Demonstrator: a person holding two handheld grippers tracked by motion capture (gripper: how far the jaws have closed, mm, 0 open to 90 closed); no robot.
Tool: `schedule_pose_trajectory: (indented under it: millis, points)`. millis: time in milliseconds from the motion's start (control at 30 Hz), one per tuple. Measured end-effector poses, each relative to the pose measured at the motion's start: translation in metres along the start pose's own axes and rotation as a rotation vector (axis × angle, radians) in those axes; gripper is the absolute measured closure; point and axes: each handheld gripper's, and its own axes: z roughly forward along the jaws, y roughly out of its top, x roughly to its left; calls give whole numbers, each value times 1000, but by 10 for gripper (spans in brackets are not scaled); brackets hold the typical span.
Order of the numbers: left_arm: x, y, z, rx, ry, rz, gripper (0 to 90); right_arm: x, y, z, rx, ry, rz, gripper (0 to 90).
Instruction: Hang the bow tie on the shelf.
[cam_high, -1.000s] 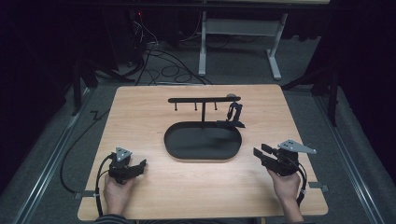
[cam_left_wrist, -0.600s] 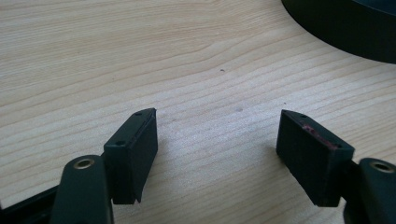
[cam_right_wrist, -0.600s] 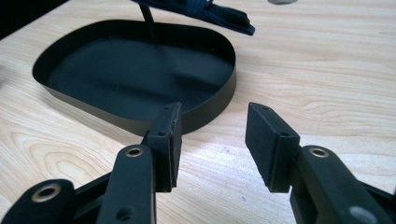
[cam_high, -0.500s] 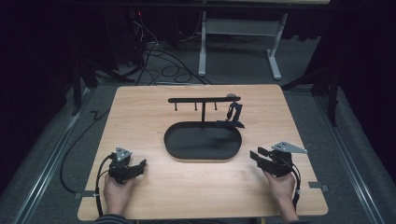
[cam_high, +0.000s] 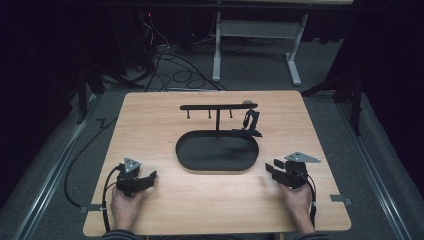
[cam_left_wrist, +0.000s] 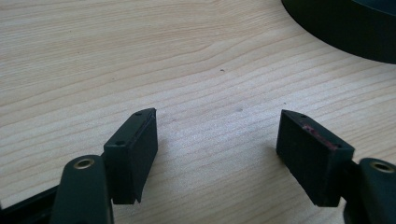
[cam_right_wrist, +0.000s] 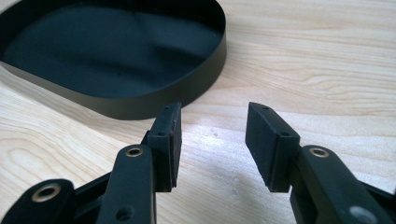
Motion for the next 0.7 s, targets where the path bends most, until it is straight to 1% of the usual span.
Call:
schedule_pose_trajectory:
  millis: [167, 300, 467, 700]
  points:
    - [0, 0, 0, 0, 0, 0, 299, -1, -2, 7, 22, -23, -8, 576]
    - [0, 0, 0, 1, -1, -1, 299, -1, -3, 10, 29, -31, -18, 574]
    - [0, 0, 0, 1, -1, -1, 299, -1, -4, 13, 33, -35, -14, 570]
    - [0, 0, 0, 1, -2, 0, 298, -2, -6, 16, 47, -52, -22, 552]
